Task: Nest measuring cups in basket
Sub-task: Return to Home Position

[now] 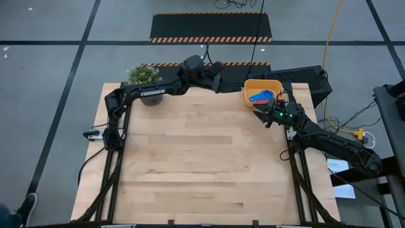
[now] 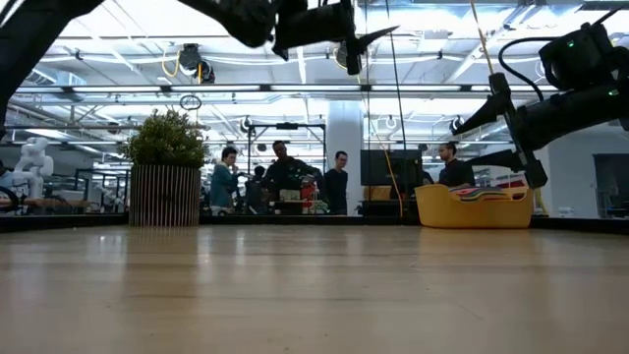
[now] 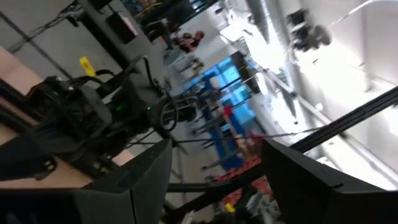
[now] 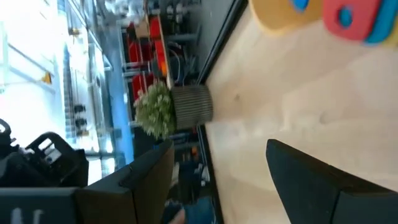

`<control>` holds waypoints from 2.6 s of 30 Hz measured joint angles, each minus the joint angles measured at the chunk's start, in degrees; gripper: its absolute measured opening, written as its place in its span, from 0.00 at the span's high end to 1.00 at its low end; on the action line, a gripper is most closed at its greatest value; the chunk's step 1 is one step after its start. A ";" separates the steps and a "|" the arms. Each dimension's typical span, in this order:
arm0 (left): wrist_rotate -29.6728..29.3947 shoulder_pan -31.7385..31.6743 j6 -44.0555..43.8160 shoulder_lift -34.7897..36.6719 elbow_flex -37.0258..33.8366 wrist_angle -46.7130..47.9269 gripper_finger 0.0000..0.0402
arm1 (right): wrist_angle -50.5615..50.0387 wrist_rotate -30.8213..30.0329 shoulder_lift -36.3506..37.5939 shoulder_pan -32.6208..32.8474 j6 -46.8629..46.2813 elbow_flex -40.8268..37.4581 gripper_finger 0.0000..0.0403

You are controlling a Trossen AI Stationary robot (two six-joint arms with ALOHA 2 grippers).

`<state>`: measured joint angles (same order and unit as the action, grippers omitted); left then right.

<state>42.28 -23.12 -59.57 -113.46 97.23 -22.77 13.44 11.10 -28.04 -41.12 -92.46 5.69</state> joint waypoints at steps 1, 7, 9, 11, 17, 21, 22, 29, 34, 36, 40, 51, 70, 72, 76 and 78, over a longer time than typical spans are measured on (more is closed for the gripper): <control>-0.41 0.32 1.62 0.63 0.00 1.75 0.38 | -0.04 0.99 0.23 -0.01 0.02 0.00 0.38; -5.19 2.69 8.54 3.71 -0.04 12.20 0.38 | -0.70 7.14 0.51 -0.02 0.71 0.00 0.38; -8.05 3.76 9.45 4.43 -0.04 12.84 0.38 | -0.69 10.08 0.51 -0.03 2.54 0.00 0.38; -10.44 4.75 9.81 5.64 -0.04 14.87 0.38 | -0.21 13.87 0.51 -0.03 5.52 0.00 0.38; -15.03 8.14 13.86 8.29 -0.02 19.42 0.38 | 8.83 29.17 0.69 -0.03 14.40 0.00 0.38; -15.41 9.88 20.59 9.72 0.02 22.80 0.38 | 13.79 36.88 0.78 -0.03 17.91 0.00 0.42; -15.41 10.18 22.56 9.84 0.02 23.69 0.38 | 14.38 38.39 0.77 -0.03 18.47 0.00 0.44; -16.30 11.11 27.45 10.03 0.00 24.16 0.38 | 21.25 44.77 0.75 -0.03 21.60 0.00 0.68; -20.14 12.57 16.81 10.02 0.00 20.66 0.38 | 32.29 50.06 0.79 -0.03 23.54 0.00 0.91; -21.37 14.62 16.13 10.02 0.02 17.65 0.38 | 36.37 50.68 0.82 -0.03 22.02 0.00 0.98; -28.01 19.44 18.59 10.02 0.02 16.06 0.38 | 38.59 50.48 1.82 -0.03 19.61 0.00 0.98; -37.71 27.83 25.30 10.02 0.02 18.67 0.38 | 38.53 48.90 6.47 -0.05 19.55 3.84 1.00; -39.29 29.58 24.88 12.74 0.06 23.27 0.38 | -8.59 25.17 8.97 3.67 57.35 30.65 1.00; -39.35 29.53 24.77 14.96 0.12 28.80 0.38 | -8.69 22.62 10.50 4.88 57.81 31.96 1.00; -43.78 30.00 25.30 19.56 0.04 40.65 0.38 | -16.22 19.66 13.82 6.22 60.38 34.46 1.00; -47.22 30.66 26.84 21.88 0.08 44.20 0.38 | -22.28 18.82 14.82 6.38 61.50 35.08 1.00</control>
<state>-4.94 7.53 -32.72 -91.58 97.31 21.43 -8.84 29.92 -13.22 -34.74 -30.96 40.78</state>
